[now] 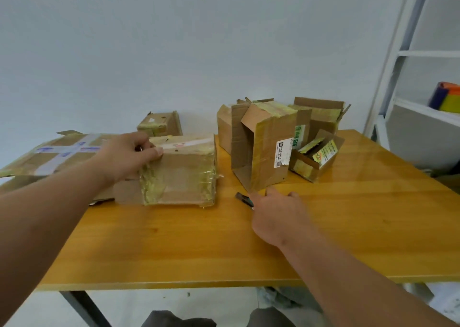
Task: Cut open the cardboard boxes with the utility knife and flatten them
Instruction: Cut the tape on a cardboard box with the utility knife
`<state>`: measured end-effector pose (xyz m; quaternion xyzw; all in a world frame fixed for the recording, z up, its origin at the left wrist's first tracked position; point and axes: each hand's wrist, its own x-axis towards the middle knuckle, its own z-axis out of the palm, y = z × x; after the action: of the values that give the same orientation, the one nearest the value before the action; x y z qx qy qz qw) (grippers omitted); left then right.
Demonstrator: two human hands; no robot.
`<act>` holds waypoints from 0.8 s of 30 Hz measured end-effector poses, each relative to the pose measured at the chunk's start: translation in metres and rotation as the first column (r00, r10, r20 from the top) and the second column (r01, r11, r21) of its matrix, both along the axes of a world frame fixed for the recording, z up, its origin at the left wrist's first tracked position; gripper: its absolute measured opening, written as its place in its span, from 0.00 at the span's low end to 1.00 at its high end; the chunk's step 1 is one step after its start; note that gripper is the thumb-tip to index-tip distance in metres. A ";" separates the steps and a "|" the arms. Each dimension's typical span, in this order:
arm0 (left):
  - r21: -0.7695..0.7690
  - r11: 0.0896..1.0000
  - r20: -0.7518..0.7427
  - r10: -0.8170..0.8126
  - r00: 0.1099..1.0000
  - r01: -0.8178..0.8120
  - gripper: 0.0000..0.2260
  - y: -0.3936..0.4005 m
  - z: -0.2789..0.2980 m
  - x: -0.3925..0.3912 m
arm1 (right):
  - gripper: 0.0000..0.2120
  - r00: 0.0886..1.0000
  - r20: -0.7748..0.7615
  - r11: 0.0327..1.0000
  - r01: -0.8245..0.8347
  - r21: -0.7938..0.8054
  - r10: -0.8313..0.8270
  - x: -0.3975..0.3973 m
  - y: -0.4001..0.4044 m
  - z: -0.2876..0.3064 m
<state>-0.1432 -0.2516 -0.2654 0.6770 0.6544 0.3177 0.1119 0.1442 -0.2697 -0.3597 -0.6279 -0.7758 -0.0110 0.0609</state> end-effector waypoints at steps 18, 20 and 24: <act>-0.332 0.942 -0.547 -0.238 0.803 0.053 0.37 -0.001 -0.027 0.026 | 0.24 0.979 -0.178 0.969 -0.055 0.239 0.099 -0.023 -0.005 -0.020; -0.344 0.936 -0.550 -0.263 0.793 0.072 0.40 -0.001 -0.029 0.025 | 0.24 0.972 -0.203 0.965 -0.067 0.252 0.120 -0.025 -0.006 -0.021; -0.269 0.956 -0.495 -0.245 0.834 0.122 0.32 0.000 -0.030 0.023 | 0.23 0.957 -0.256 0.971 -0.078 0.228 0.137 -0.023 -0.007 -0.020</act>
<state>-0.1203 -0.2517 -0.2955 0.7803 0.6235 0.0330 0.0363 0.1209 -0.2764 -0.3801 -0.5700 -0.7875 -0.0061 0.2344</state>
